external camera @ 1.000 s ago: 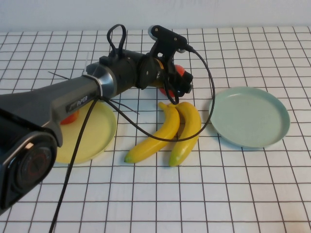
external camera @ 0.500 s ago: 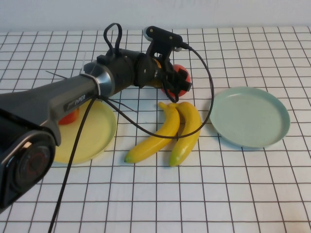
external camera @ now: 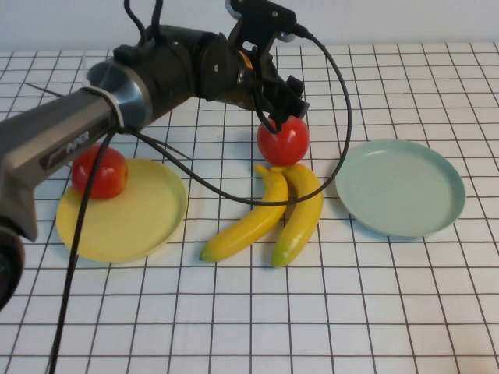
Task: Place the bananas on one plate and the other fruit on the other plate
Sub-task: Put one type of fruit in the left plate
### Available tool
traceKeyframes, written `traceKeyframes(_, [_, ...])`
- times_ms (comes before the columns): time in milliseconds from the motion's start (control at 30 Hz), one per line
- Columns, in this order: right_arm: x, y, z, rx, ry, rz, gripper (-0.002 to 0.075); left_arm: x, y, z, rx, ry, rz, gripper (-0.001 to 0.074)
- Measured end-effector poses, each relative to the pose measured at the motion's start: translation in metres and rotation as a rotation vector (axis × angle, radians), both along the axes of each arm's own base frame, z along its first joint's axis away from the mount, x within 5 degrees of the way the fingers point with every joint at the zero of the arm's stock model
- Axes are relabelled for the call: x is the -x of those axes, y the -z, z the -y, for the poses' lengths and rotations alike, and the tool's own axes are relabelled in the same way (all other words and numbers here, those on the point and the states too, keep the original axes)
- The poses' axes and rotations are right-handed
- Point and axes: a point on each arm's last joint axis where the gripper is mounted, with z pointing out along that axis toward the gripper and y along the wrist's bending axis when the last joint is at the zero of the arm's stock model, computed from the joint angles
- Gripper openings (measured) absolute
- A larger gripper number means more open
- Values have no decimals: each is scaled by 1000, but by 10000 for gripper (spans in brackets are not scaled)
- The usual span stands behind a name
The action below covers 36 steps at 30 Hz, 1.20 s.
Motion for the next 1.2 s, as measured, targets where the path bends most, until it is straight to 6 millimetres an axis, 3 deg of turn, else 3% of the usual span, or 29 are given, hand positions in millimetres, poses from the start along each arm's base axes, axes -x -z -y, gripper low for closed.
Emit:
traceKeyframes(200, [0, 0, 0, 0, 0, 0, -15, 8, -18, -6, -21, 10, 8, 510])
traceKeyframes(367, [0, 0, 0, 0, 0, 0, -15, 6, -4, -3, -26, 10, -42, 664])
traceKeyframes(733, [0, 0, 0, 0, 0, 0, -15, -5, 64, 13, 30, -27, -251, 668])
traceKeyframes(1200, [0, 0, 0, 0, 0, 0, -15, -16, 59, 15, 88, -51, -110, 668])
